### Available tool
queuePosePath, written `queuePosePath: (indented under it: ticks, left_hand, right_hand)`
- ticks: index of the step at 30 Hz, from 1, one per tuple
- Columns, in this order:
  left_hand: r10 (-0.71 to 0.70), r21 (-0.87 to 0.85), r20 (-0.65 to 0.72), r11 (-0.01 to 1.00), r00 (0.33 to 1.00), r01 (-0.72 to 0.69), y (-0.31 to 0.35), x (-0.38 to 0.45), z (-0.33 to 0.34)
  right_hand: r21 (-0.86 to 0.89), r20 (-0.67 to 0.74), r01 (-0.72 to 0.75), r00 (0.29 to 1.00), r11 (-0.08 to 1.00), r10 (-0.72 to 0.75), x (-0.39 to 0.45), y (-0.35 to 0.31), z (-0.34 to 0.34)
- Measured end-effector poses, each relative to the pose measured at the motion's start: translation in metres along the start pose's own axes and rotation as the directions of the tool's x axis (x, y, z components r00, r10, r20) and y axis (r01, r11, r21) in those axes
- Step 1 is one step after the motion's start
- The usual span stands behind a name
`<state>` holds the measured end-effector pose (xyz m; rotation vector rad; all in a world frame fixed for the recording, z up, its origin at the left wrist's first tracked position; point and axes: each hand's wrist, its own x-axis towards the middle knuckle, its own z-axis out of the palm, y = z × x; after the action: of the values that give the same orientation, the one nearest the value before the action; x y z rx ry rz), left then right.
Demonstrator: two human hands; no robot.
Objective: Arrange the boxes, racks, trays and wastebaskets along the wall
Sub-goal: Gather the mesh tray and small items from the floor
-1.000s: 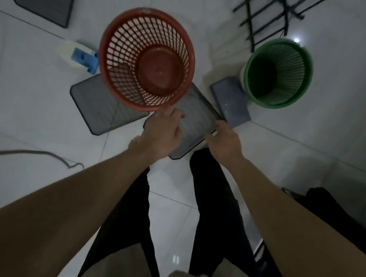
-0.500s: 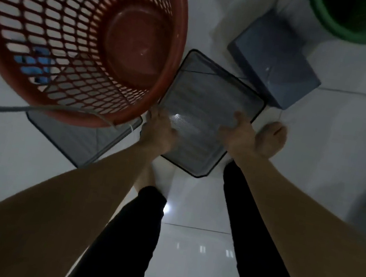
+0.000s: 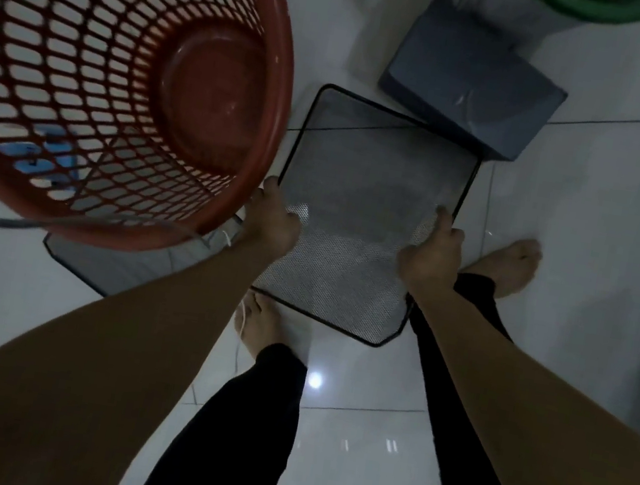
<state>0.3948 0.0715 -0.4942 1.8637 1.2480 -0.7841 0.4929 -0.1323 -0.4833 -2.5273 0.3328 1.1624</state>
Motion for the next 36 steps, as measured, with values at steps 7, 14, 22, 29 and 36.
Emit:
queuePosePath:
  ticks: [7, 14, 22, 29, 36]
  left_hand:
    - [0.094, -0.033, 0.026, 0.995, 0.995, -0.093, 0.029, -0.094, -0.049]
    - [0.167, -0.099, 0.060, 0.982, 0.984, -0.160, 0.045, -0.197, -0.107]
    - [0.248, -0.228, -0.079, 0.939, 0.966, -0.259, 0.046, -0.304, -0.174]
    - [0.263, -0.291, -0.340, 0.884, 0.903, -0.367, 0.018, -0.416, -0.247]
    - [0.049, -0.318, -0.602, 0.901, 0.797, -0.296, -0.044, -0.525, -0.309]
  right_hand:
    - [-0.161, -0.148, -0.078, 0.988, 0.984, 0.054, -0.044, 0.011, -0.078]
    - [0.055, -0.193, 0.066, 0.980, 0.996, -0.054, -0.171, -0.010, -0.136]
    - [0.157, -0.319, 0.194, 0.938, 0.968, -0.136, -0.294, -0.024, -0.188]
    - [0.192, -0.297, 0.409, 0.891, 0.892, -0.345, -0.410, -0.052, -0.234]
    - [0.089, -0.185, 0.658, 0.748, 0.747, -0.637, -0.503, -0.097, -0.245]
